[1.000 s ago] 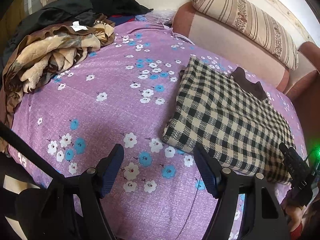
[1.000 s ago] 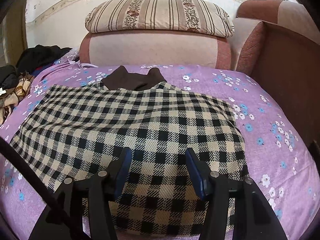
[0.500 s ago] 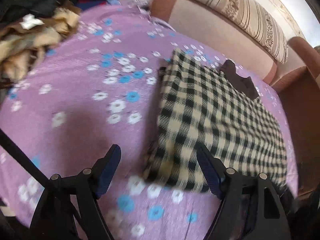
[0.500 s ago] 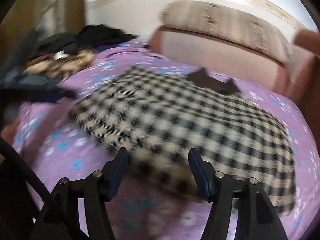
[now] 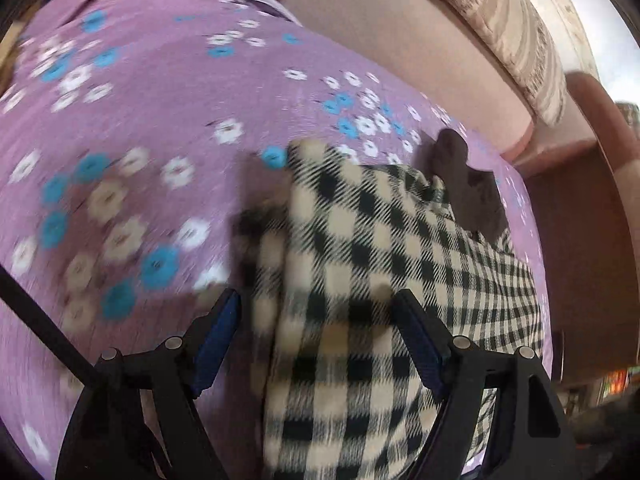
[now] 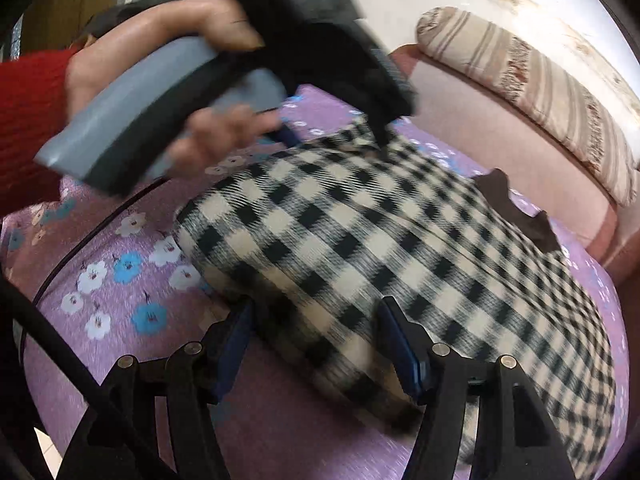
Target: Fold large clothes
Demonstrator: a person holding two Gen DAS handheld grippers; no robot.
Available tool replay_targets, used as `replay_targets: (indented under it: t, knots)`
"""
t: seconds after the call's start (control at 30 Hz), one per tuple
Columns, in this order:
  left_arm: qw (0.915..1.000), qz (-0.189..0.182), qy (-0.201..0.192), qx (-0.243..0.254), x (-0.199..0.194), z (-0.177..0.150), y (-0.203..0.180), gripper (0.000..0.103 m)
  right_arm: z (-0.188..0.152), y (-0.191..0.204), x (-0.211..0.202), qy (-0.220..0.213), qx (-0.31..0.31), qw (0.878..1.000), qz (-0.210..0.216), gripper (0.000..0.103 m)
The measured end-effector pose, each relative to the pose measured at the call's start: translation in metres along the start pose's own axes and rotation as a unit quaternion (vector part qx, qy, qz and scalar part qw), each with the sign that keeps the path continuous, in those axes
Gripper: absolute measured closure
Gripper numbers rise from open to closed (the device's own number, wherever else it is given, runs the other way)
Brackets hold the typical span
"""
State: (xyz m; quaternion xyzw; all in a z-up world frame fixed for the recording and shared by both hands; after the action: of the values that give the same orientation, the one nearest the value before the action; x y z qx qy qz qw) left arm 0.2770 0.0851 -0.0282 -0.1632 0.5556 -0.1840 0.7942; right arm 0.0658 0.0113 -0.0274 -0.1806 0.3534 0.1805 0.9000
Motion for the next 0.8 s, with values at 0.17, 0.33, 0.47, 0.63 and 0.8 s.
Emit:
replay_targets:
  t: [0.17,0.33,0.47,0.63,0.8]
  knots:
    - [0.9978,-0.019,0.04,0.049,0.016,0.012,-0.012,0.012,0.014,0.007,0.012,-0.001,-0.003,1.0,0.002,0.035]
    - [0.9977,-0.025,0.047,0.041,0.017,0.016,-0.011,0.022,0.019,0.011,0.017,-0.002,-0.005,1.0,0.017,0.051]
    - [0.9982,-0.016,0.054,0.023,0.011,0.012,-0.013,0.091,0.02,0.008,0.012,-0.016,-0.002,1.0,0.002,0.091]
    - [0.998,0.015,0.014,0.059,-0.021,0.012,-0.05,0.092,0.023,-0.003,-0.007,-0.044,0.023,0.999,-0.008,0.097]
    - [0.9958,-0.016,-0.01,0.089,-0.05,0.013,-0.11,0.093,0.024,-0.026,-0.05,-0.081,0.041,0.995,-0.048,0.1]
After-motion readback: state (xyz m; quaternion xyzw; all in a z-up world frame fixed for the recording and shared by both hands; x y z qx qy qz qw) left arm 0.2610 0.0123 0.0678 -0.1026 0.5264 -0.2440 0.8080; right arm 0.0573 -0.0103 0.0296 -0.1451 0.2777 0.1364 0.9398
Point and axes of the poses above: each gripper's, at about its wrist camera, not at the fingertips, and x roughly the way its jaws point, y to its left, z to its top, the point moved 5 cm from there along x, roughly the way its jaws point, and after that the axes turned 1 degree about -y, right-handed, at the moved point
